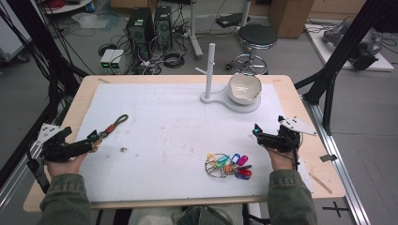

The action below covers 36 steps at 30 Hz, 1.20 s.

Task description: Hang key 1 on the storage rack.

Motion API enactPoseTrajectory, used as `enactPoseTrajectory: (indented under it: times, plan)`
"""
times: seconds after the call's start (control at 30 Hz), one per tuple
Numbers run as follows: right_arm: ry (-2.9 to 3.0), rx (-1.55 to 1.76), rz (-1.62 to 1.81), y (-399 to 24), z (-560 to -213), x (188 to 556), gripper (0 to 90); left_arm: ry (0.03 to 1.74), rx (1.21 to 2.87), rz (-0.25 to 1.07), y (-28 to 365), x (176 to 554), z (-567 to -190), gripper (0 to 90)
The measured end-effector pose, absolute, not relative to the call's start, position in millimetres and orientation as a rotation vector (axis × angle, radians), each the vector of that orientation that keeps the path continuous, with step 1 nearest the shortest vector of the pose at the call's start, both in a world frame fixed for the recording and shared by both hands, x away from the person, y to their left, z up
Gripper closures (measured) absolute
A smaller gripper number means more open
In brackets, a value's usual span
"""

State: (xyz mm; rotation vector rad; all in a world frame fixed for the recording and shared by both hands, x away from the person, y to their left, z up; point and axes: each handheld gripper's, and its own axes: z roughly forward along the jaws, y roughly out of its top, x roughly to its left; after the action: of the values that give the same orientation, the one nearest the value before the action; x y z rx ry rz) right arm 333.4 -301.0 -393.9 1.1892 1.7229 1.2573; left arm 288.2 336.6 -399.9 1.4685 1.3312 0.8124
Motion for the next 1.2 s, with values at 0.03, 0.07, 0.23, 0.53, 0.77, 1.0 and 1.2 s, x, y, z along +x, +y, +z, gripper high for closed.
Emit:
enactPoseTrajectory:
  times: [0.03,0.07,0.23,0.53,0.77,1.0,1.2]
  plan:
    - [1.722,1.189,1.255,-301.6,-393.9,333.6,1.8,1.331,1.469,0.812,336.7,288.2,-400.0,1.7]
    - [1.722,1.189,1.255,-301.6,-393.9,333.6,1.8,1.332,1.470,0.812,336.7,288.2,-400.0,1.7]
    - [1.729,1.191,1.251,-300.9,-394.4,333.9,1.8,1.332,1.475,0.805,335.8,288.1,-400.1,1.7]
    - [1.732,1.191,1.260,-301.2,-394.3,333.7,1.8,1.338,1.478,0.786,335.8,288.6,-400.3,1.7]
    - [1.737,1.205,1.259,-302.4,-395.2,335.1,1.8,1.346,1.488,0.765,334.6,288.7,-399.9,1.7]
    - [1.739,1.196,1.257,-301.8,-395.2,335.1,1.8,1.349,1.515,0.771,333.7,289.0,-397.9,1.7]
    - [1.738,1.196,1.256,-301.9,-395.2,334.8,1.8,1.339,1.540,0.754,328.3,294.0,-395.9,1.7]
